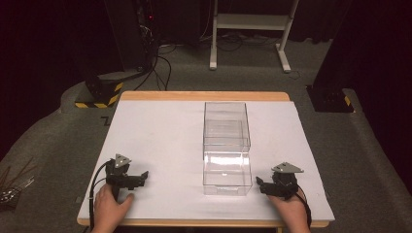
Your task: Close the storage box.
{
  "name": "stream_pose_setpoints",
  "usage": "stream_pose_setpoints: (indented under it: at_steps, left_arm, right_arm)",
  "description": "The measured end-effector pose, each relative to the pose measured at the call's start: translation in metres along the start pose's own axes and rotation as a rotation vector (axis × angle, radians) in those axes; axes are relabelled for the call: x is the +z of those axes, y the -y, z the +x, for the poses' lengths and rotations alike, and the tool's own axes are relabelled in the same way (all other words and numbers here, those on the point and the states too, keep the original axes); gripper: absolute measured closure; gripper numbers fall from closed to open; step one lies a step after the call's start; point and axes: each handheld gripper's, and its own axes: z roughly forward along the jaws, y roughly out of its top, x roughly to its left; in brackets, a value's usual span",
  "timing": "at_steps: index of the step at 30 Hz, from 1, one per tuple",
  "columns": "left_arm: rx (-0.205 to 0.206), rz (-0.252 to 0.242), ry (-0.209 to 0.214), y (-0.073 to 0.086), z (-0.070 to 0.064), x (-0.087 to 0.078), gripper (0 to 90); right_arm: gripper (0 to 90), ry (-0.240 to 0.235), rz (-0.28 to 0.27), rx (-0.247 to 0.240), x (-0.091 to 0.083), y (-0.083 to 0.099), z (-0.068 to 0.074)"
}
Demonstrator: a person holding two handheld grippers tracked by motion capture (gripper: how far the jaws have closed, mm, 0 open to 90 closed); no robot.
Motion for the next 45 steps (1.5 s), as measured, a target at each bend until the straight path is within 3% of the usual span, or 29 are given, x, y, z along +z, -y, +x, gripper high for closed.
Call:
stream_pose_setpoints:
  at_steps: [20, 45]
  left_arm:
    - [0.000, 0.000, 0.000, 0.000, 0.000, 0.000, 0.5]
    - [-0.001, 0.000, 0.001, 0.000, 0.000, 0.000, 0.5]
  right_arm:
    - [17.3, -0.009, -0.006, 0.006, -0.001, 0.000, -0.001]
    - [15.7, -0.025, -0.125, 0.004, -0.023, -0.008, 0.003]
